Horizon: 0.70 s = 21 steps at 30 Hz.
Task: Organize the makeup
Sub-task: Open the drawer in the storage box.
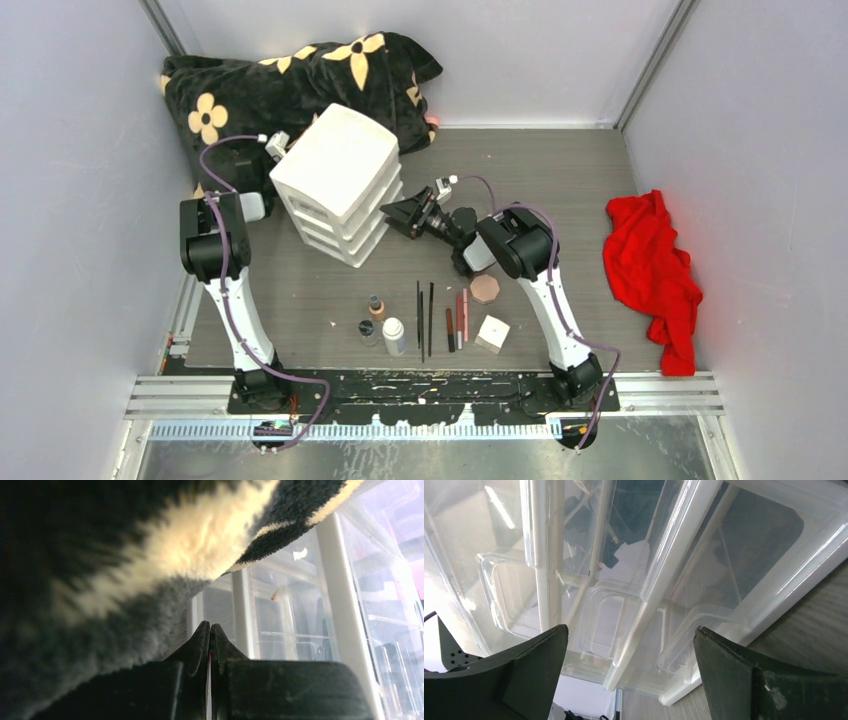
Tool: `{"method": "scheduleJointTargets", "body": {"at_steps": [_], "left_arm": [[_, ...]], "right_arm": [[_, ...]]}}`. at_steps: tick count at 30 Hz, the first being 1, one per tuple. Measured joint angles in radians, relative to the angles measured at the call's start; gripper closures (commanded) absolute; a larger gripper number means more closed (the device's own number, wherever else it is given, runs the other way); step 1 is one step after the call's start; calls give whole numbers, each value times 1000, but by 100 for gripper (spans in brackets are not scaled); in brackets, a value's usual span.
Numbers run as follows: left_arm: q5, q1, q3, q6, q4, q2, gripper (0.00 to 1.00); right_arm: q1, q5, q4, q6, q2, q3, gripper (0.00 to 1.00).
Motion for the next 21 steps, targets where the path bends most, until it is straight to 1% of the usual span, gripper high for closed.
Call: {"method": "scheduleJointTargets", "body": {"at_steps": [6,11,17,21], "left_arm": [[-29,-2,0,25,-22,-12,100],[-81,-1,-11,51,-57,-44,100],[-182,6,-75,61,-91,-173,100],[-254,17,-101,59,-132,-296,100]], "right_arm": [[-2,-36,-14,-8,68,131,0],[-7,-64,-14,-4,86,164,0],[-16,-94,-10,-2,86,164,0],[-26,-114,-1,19,96,175,0]]}}
